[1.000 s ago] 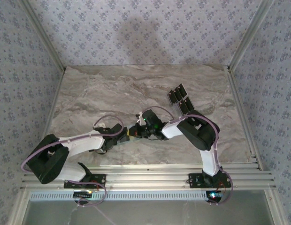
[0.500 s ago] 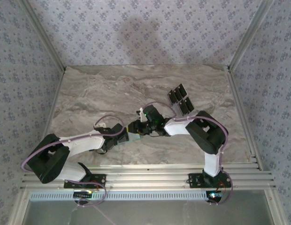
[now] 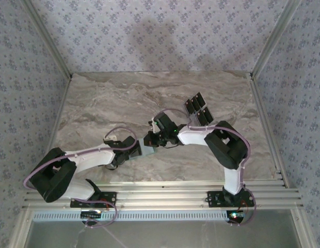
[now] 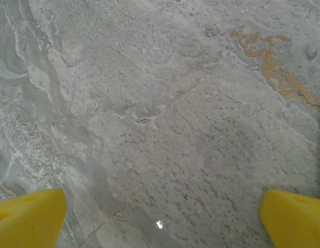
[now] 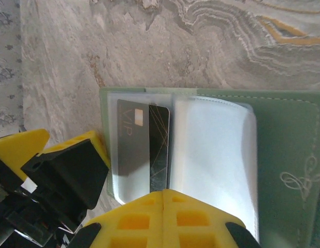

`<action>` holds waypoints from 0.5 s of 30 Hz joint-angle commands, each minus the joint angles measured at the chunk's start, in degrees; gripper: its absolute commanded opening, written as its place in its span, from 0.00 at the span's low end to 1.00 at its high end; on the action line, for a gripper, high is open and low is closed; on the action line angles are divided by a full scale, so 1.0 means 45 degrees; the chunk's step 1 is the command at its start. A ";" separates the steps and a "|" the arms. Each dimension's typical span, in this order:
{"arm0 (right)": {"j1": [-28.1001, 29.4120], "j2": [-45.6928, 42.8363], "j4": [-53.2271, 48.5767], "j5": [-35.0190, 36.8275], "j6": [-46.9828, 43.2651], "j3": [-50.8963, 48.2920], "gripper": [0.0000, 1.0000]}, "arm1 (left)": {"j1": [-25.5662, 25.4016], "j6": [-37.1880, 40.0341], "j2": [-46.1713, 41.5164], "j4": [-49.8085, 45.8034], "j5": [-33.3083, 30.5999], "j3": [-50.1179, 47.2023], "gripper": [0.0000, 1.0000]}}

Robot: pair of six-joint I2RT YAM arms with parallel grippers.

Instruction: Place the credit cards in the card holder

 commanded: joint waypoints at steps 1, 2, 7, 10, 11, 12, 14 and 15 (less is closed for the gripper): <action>0.0182 0.0597 -0.0603 0.0128 -0.0278 0.0641 0.00 | -0.0045 0.0087 -0.0042 0.1352 0.0449 -0.0221 0.99; 0.0221 0.0757 -0.0612 0.0126 -0.0260 0.0744 0.00 | -0.0049 0.0090 -0.0071 0.1364 0.0443 -0.0255 0.99; 0.0325 0.1328 -0.0701 0.0068 -0.0240 0.1223 0.00 | -0.0042 -0.0006 -0.0140 0.1454 0.0432 -0.0363 0.99; 0.0381 0.1556 -0.0699 0.0032 -0.0151 0.1339 0.00 | -0.0044 -0.0006 -0.0140 0.1532 0.0450 -0.0414 0.99; 0.0414 0.1621 -0.0700 0.0018 -0.0131 0.1340 0.00 | -0.0036 -0.0006 -0.0131 0.1576 0.0461 -0.0432 0.99; 0.0462 0.1684 -0.0718 0.0024 -0.0117 0.1330 0.00 | -0.0051 -0.0005 -0.0121 0.1600 0.0463 -0.0451 0.99; 0.0536 0.1789 -0.0711 -0.0027 -0.0067 0.1773 0.00 | -0.0045 -0.0003 -0.0120 0.1652 0.0487 -0.0479 0.99; 0.0577 0.1857 -0.0681 -0.0068 -0.0021 0.1825 0.00 | -0.0040 -0.0006 -0.0125 0.1678 0.0489 -0.0491 0.99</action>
